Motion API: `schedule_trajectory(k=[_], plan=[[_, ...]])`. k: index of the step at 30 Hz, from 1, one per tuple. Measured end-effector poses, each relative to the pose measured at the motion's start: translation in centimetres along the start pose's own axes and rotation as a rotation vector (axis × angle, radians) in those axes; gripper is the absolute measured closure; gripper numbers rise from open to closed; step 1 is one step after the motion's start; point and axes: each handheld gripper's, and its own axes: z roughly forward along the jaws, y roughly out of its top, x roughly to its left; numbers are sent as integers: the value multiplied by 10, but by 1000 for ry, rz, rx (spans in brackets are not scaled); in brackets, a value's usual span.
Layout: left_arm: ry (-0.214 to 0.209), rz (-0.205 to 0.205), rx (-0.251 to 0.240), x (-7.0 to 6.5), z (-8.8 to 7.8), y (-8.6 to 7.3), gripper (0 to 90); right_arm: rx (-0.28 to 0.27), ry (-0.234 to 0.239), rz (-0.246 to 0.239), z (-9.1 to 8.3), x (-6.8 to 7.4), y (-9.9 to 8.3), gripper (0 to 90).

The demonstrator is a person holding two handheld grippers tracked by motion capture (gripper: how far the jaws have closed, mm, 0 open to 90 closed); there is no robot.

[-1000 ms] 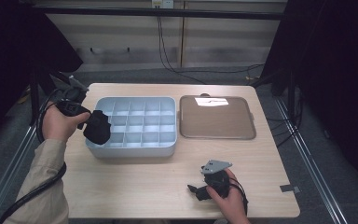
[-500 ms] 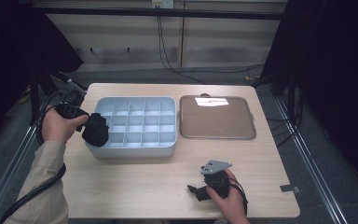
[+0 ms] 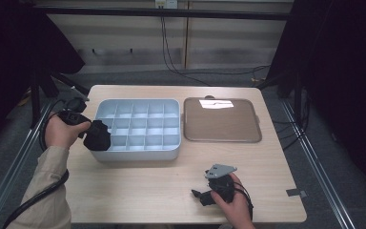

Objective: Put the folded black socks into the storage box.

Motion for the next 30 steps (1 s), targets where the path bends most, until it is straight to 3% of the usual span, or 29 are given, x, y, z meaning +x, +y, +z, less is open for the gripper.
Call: schedule_trajectory(k=[10, 30], plan=[[14, -21, 7, 7, 6, -2, 704, -1, -1, 0, 0, 0, 0, 135], [85, 27, 61, -5, 22, 3, 704, 0, 0, 0, 0, 0, 0, 135]])
